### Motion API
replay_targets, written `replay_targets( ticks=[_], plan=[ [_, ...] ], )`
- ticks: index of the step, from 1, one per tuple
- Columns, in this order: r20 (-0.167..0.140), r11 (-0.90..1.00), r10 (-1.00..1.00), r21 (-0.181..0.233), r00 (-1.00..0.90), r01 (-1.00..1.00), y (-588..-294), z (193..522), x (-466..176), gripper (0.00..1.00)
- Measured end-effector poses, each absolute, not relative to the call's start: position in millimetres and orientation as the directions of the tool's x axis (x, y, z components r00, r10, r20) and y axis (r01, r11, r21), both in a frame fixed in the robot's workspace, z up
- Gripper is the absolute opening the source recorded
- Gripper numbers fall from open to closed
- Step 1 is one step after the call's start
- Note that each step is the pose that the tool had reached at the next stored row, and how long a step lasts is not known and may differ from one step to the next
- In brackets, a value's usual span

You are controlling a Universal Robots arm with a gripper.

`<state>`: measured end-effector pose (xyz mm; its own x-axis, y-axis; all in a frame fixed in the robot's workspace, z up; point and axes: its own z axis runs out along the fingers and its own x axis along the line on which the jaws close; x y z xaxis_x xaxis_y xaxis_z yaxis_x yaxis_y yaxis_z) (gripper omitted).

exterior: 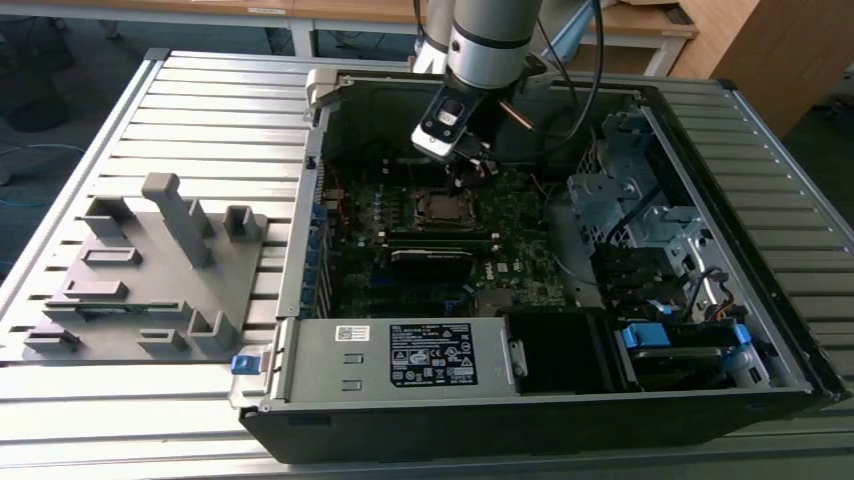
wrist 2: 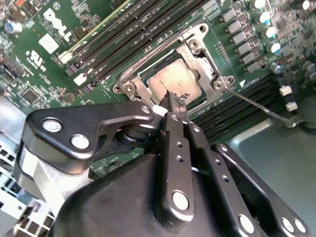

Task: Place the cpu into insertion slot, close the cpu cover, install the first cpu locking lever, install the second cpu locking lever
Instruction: 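Close the cpu cover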

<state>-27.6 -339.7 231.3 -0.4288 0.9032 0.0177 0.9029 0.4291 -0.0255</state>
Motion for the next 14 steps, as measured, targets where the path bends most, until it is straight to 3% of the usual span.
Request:
replay_targets(
  ticks=[14],
  plan=[
    [0.022, 0.622, 0.783, -0.022, -0.622, 0.783, -339.7, 230.5, -27.6, 0.1]
  ],
)
